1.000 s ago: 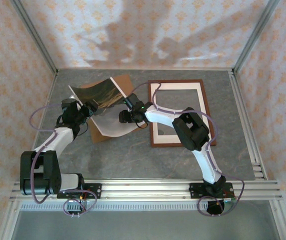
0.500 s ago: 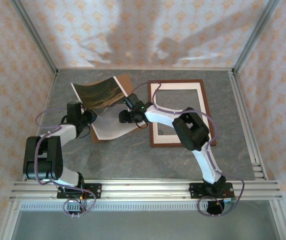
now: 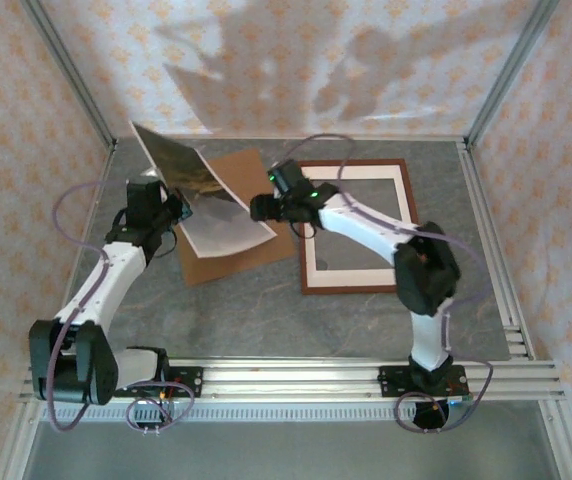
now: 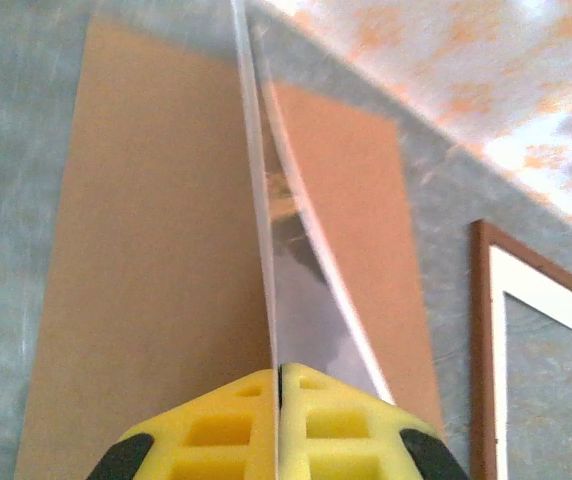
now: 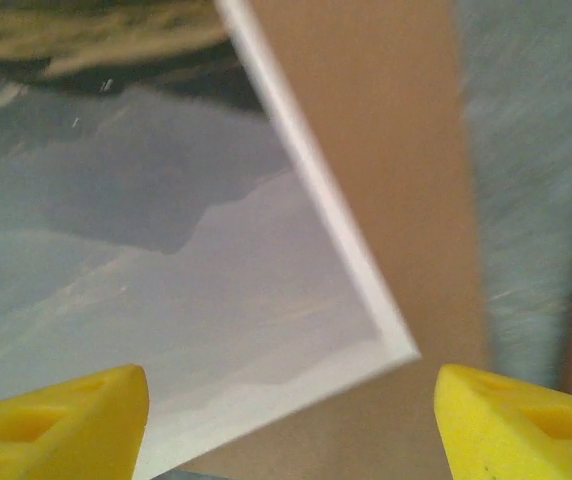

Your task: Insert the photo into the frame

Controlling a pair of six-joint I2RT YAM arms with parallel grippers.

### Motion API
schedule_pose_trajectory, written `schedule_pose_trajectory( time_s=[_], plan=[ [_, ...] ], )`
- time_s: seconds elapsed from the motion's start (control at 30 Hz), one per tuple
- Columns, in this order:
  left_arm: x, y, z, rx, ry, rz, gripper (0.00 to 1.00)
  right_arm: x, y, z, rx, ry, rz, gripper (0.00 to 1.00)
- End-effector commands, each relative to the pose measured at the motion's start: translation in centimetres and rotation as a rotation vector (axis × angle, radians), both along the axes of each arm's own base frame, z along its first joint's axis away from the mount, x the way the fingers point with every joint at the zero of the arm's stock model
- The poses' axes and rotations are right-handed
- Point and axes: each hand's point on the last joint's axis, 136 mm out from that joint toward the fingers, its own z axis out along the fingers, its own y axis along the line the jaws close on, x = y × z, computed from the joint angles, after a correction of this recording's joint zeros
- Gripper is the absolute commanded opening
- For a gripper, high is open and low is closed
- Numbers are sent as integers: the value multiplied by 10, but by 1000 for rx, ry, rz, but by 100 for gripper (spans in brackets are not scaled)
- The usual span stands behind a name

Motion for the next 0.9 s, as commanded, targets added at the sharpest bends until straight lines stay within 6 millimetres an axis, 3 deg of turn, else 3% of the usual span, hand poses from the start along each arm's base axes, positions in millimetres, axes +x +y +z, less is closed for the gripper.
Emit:
schedule_pose_trajectory(
  time_s=[0.0,0.17,0.27,0.33,0.43,0.6,0.73,0.87],
  plan=[
    [-17,6,45,248,45,-16,0,6,-60,55,-56,-128,-120,78],
    [-39,3,113,622,116,-19,0,7,-141,80,-36,-154,-304,81],
    [-49,-2,147,853,138,-3,0,4,-169,82,23,-142,-367,82],
    [-50,-15,146,929,167,-47,0,0,-173,82,71,-124,-363,82],
    [-44,-53,111,880,215,-191,0,-6,-171,85,117,-107,-341,82],
    [-40,-118,43,627,211,-371,0,-9,-181,88,204,-62,-371,85],
    [-39,-162,1,419,184,-449,0,-9,-164,74,326,36,-353,84],
    [-43,-188,-31,313,183,-488,0,-7,-143,55,429,133,-341,81]
  ],
)
